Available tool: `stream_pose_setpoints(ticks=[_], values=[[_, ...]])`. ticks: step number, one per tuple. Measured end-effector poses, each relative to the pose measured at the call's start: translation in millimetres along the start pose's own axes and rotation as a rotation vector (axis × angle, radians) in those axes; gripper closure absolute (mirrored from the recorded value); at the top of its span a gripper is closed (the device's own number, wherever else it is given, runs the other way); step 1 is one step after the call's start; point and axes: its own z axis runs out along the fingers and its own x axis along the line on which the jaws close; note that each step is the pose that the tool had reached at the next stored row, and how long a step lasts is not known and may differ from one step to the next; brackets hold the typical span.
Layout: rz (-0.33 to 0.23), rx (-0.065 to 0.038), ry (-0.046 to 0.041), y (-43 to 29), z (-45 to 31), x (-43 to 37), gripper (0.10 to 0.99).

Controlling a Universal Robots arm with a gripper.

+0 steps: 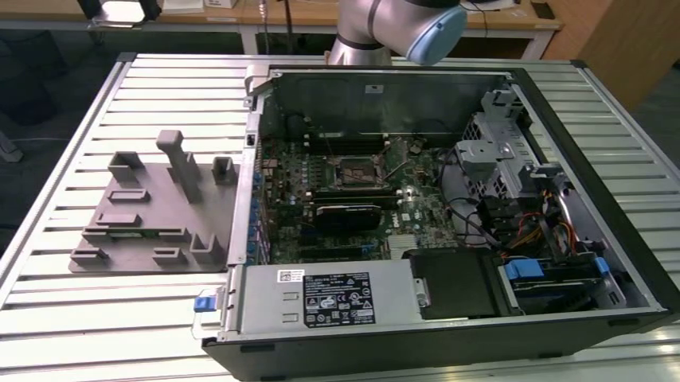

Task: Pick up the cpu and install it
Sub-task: 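Pick up the cpu and move it towards the insertion slot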

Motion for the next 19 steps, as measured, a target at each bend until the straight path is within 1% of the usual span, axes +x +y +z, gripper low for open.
stream_pose_setpoints(ticks=[10, 19], values=[[0.000, 0.000, 0.0008, -0.1, 0.3, -27.7, 0.545], [0.000, 0.000, 0.0024, -0.2, 0.9, -57.2, 0.545]])
